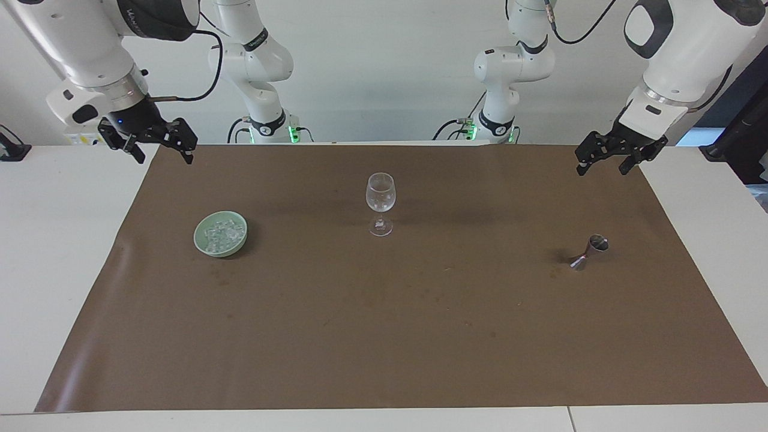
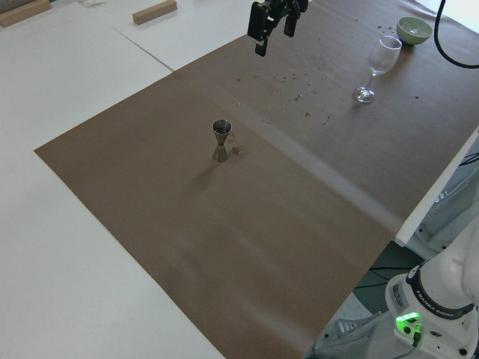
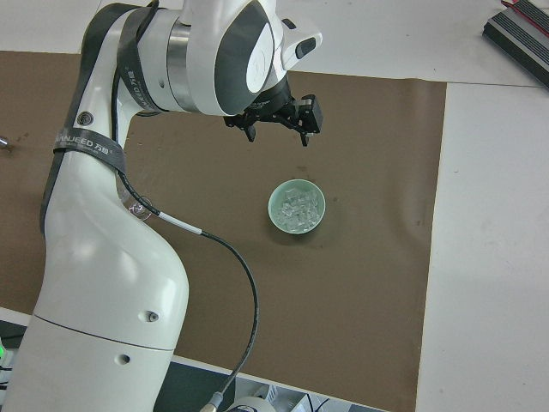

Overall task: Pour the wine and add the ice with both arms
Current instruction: 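Open the left gripper beside the small silver cup, then close the left gripper around the small silver cup, then lift and carry the silver cup over the clear glass with the left gripper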

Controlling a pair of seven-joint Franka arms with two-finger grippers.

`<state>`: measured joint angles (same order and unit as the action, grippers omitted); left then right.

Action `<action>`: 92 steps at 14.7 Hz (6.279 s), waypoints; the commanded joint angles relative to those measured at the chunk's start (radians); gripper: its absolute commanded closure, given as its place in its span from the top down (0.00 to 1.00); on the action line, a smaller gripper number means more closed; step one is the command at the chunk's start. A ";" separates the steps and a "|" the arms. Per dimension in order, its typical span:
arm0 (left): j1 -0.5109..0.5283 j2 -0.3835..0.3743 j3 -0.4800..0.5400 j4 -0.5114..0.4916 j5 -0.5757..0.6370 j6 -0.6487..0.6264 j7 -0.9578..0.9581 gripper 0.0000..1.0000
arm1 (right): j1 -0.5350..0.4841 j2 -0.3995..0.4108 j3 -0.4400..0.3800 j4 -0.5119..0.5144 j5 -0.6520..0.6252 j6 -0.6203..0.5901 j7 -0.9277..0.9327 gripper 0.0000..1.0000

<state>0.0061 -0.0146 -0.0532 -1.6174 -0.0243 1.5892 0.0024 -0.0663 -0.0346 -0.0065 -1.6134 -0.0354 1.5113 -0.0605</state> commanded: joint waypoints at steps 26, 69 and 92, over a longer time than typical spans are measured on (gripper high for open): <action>0.248 0.705 0.358 0.308 -0.853 -0.175 -0.866 0.93 | -0.012 -0.011 0.003 -0.013 0.012 -0.002 -0.016 1.00; 0.189 0.509 0.346 -0.279 -1.206 0.055 -0.707 0.00 | -0.012 -0.011 0.003 -0.013 0.012 -0.002 -0.016 1.00; -0.337 0.021 0.351 -0.453 -0.965 0.087 -1.028 0.00 | -0.012 -0.011 0.003 -0.013 0.012 -0.002 -0.016 1.00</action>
<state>-0.2503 0.0558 0.2863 -2.0360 -1.0141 1.6232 -0.9487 -0.0668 -0.0346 -0.0075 -1.6137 -0.0354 1.5106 -0.0604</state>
